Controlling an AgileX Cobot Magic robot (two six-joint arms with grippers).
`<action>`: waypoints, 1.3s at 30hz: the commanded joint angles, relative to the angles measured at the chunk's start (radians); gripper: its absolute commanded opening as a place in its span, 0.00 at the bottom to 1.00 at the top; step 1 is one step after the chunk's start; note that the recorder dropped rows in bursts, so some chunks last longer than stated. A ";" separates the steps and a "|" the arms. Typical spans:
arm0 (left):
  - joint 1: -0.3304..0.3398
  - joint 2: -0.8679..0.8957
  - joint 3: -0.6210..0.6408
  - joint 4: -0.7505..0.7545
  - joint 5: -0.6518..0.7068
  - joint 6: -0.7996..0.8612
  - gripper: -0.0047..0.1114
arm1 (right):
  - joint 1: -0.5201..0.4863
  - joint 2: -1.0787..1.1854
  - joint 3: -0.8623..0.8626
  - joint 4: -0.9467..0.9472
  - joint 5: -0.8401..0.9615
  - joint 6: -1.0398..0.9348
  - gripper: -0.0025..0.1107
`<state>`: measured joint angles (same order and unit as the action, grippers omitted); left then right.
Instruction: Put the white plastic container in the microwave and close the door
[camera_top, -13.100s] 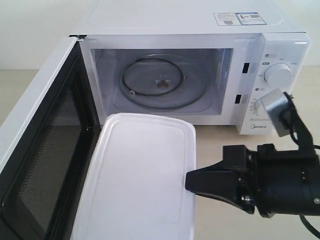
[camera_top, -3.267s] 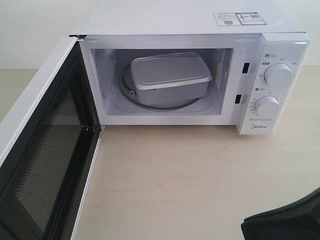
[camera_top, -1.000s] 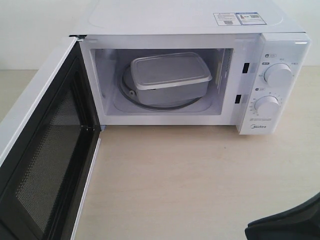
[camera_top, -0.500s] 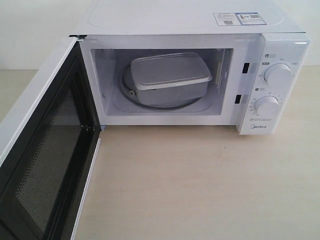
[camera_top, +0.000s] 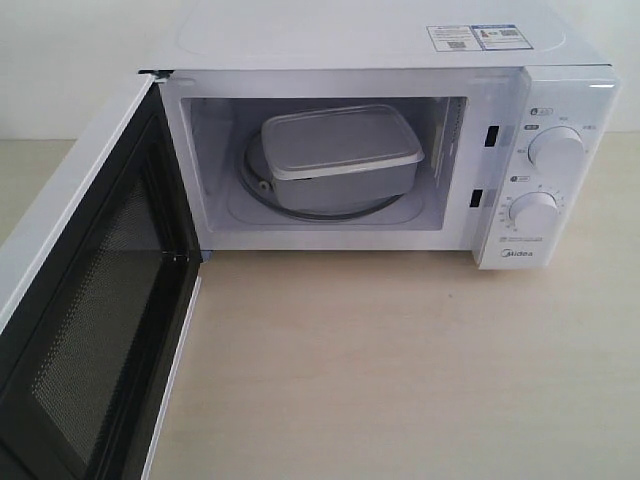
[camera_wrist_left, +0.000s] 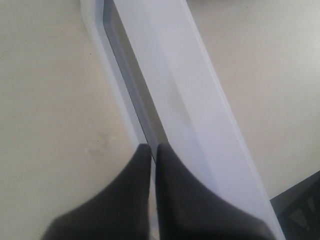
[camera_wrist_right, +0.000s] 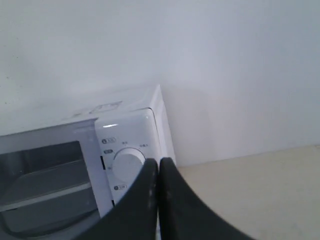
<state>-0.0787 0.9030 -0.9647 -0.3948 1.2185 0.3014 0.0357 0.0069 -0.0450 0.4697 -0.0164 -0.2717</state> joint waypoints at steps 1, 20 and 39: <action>-0.001 0.000 -0.006 -0.010 -0.025 0.007 0.08 | -0.006 -0.007 0.045 -0.008 -0.083 0.020 0.02; -0.001 0.000 -0.006 -0.010 -0.086 0.007 0.08 | -0.006 -0.007 0.045 -0.559 0.314 0.455 0.02; -0.001 0.000 -0.006 -0.010 -0.153 0.007 0.08 | -0.006 -0.007 0.045 -0.559 0.339 0.445 0.02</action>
<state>-0.0787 0.9030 -0.9647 -0.3948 1.0781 0.3014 0.0326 0.0048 0.0009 -0.0791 0.3268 0.1694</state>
